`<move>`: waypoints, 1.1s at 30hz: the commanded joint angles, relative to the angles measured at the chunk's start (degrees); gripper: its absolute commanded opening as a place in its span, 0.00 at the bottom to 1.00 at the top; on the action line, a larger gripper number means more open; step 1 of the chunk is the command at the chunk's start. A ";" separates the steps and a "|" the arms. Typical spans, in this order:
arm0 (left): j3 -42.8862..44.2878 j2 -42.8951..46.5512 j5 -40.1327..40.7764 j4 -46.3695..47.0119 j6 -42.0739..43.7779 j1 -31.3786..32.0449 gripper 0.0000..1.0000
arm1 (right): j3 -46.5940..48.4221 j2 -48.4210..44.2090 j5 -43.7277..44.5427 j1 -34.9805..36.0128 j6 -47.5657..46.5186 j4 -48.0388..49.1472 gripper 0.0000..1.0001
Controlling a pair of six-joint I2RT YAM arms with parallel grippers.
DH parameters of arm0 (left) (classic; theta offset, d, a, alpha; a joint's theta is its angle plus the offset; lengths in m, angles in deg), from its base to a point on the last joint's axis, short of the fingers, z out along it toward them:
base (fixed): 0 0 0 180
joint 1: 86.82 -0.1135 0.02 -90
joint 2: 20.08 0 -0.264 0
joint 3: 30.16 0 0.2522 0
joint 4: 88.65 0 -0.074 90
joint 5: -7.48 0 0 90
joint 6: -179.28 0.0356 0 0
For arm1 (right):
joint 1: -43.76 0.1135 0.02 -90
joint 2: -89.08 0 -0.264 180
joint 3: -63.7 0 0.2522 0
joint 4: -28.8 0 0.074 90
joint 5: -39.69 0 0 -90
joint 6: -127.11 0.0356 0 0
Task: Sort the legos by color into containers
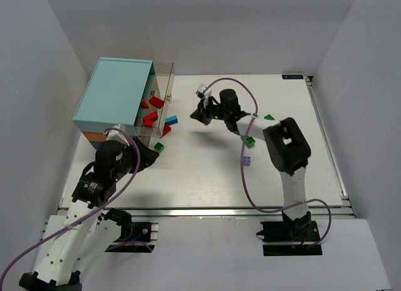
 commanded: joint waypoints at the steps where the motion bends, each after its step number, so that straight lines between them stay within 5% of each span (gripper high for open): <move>1: 2.30 1.07 0.26 -0.24 -0.03 0.21 0.65 | 10.78 4.27 8.04 0.37 15.49 0.56 0.00; 18: 3.18 2.57 2.19 -4.90 -2.14 0.21 0.66 | 22.49 17.72 3.38 7.58 44.44 0.82 0.00; 33: 4.50 4.51 4.65 -8.16 -4.08 -0.32 0.67 | 30.76 25.29 6.63 9.77 51.23 -2.08 0.00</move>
